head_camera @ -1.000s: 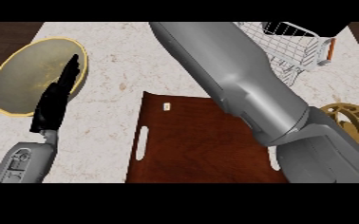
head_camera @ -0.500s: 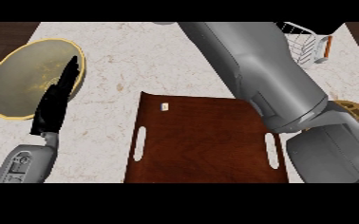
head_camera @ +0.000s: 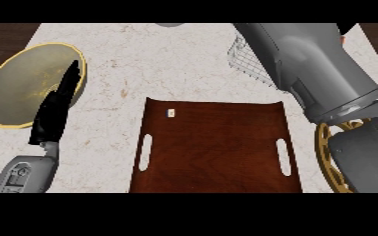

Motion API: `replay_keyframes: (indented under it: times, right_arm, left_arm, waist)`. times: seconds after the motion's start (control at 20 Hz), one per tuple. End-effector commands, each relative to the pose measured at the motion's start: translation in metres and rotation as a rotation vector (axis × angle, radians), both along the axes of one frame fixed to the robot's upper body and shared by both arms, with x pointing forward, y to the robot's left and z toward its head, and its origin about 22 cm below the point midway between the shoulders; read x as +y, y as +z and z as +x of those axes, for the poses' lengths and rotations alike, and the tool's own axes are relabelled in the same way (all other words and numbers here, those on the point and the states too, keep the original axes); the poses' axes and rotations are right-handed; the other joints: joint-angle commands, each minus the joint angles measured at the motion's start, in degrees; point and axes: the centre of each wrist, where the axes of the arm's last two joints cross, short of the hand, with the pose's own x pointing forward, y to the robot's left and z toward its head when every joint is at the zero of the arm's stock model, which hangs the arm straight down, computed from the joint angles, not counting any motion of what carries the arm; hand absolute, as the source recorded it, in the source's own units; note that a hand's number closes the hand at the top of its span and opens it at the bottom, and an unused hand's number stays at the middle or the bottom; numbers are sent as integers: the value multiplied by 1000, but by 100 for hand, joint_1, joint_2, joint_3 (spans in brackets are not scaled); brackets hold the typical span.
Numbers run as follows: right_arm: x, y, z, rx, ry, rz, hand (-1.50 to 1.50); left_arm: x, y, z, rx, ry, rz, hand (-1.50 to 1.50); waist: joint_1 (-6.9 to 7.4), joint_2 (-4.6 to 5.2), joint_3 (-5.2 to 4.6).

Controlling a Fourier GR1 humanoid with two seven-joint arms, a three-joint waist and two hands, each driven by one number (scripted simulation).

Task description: Pick the bell pepper from the tray and place it in the tiered basket

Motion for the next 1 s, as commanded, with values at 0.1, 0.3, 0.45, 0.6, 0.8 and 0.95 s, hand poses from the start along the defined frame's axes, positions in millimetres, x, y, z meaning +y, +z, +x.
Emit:
replay_keyframes:
  times: [0.1, 0.3, 0.45, 0.6, 0.8, 0.95]
  right_arm:
    - [-29, -17, 8, 104, -89, -39, 150]
    - [-49, -25, 11, 117, -31, 4, 150]
    - [-63, -40, 12, 147, 17, 75, 150]
    - [-75, -41, 12, 161, 28, 142, 150]
    - [-80, -59, 11, 211, 53, 246, 150]
    - [-83, -77, 9, 168, -39, 460, -150]
  left_arm:
    - [-9, -6, -1, 8, -5, 5, 0]
    - [16, 7, -8, 13, 6, 4, 0]
    - [9, 1, 3, 24, 21, -13, 0]
    - [12, 2, -21, 4, 15, -3, 0]
    - [18, -7, 0, 26, 30, -2, 0]
    - [-1, -4, -1, 15, 17, -18, 0]
  waist:
    - [-78, -15, 5]
    - [-127, -47, 8]
    - [-130, -27, 8]
    - [-111, -58, 10]
    - [-128, -9, 6]
    - [-139, -18, 11]
